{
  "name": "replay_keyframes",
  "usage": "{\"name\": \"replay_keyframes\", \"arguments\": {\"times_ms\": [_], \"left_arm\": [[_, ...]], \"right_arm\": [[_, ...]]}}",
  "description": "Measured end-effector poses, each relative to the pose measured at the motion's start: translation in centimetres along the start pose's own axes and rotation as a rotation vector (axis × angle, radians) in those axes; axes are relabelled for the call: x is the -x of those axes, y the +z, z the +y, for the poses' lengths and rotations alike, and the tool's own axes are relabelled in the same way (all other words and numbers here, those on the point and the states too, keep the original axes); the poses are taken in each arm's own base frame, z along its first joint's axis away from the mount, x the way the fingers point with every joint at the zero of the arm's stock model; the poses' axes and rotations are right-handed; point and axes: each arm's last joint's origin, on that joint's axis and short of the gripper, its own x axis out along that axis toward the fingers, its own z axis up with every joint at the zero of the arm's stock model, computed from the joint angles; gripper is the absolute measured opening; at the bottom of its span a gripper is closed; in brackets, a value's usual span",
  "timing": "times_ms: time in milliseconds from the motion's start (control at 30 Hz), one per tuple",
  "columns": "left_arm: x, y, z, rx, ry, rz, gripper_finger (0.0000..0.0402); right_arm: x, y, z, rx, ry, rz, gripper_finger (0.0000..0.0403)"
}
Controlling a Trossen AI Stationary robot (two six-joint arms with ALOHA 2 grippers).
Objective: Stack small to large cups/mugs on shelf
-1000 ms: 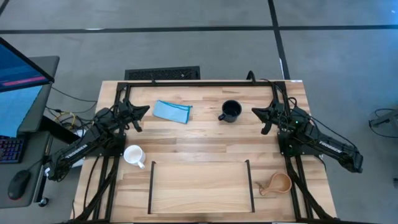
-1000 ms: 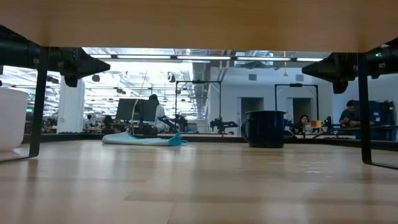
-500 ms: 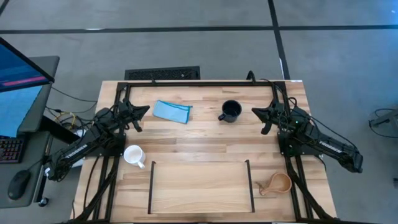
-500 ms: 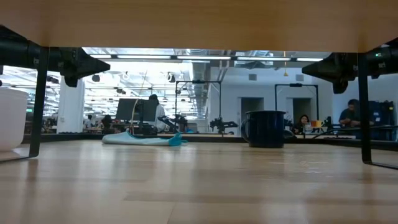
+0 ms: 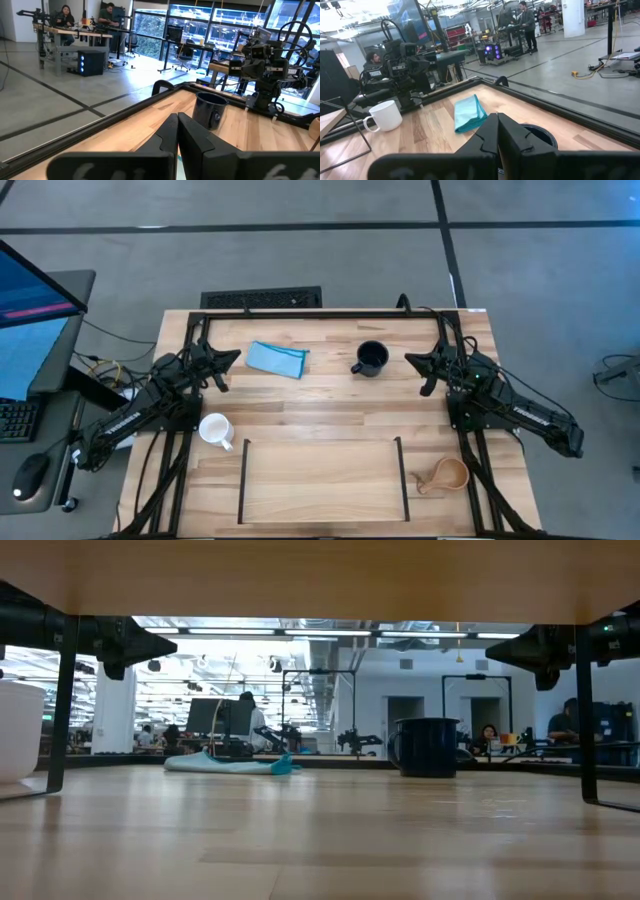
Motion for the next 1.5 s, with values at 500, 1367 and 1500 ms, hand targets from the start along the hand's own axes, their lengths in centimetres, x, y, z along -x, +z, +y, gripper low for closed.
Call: {"name": "replay_keyframes", "arguments": {"times_ms": [500,1367,1500], "left_arm": [[0.0,0.0,0.0,0.0,0.0,0.0,0.0],[0.0,0.0,0.0,0.0,0.0,0.0,0.0],[0.0,0.0,0.0,0.0,0.0,0.0,0.0]], "right_arm": [[0.0,0.0,-0.1,0.0,-0.021,-0.004,0.0027],[0.5,3.0,0.6,0.031,0.025,-0.254,0.0021],[1.1,5.2,1.2,0.041,0.059,-0.311,0.0021]]}}
